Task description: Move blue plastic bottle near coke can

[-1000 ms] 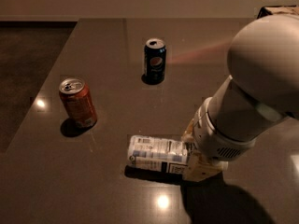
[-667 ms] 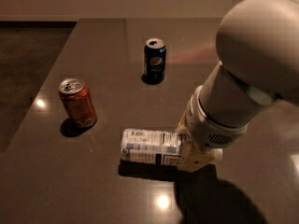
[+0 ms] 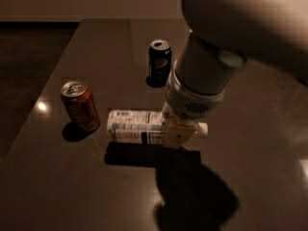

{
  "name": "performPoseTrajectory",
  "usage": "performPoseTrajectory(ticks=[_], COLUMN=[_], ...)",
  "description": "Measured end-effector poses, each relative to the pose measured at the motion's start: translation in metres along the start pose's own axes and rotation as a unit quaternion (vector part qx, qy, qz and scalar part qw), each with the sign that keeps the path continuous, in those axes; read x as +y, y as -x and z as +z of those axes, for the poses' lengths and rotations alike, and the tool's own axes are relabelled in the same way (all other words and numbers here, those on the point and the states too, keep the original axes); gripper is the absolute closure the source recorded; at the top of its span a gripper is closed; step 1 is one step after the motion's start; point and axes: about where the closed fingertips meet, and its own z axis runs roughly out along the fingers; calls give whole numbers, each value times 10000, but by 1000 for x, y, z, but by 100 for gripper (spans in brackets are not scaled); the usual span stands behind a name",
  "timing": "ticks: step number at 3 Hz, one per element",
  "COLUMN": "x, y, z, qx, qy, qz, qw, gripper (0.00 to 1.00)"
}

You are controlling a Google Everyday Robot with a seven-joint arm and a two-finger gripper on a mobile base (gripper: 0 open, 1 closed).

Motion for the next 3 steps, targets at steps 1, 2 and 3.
performPoseTrajectory(ticks=[1, 2, 3], x=[-18, -33, -43], y=[10, 11, 12], z=[12, 25, 32], qx=[98, 188, 195], qy=[84, 87, 95], qz=[-27, -25, -36], qw=[9999, 9998, 9998], gripper=[100, 82, 59])
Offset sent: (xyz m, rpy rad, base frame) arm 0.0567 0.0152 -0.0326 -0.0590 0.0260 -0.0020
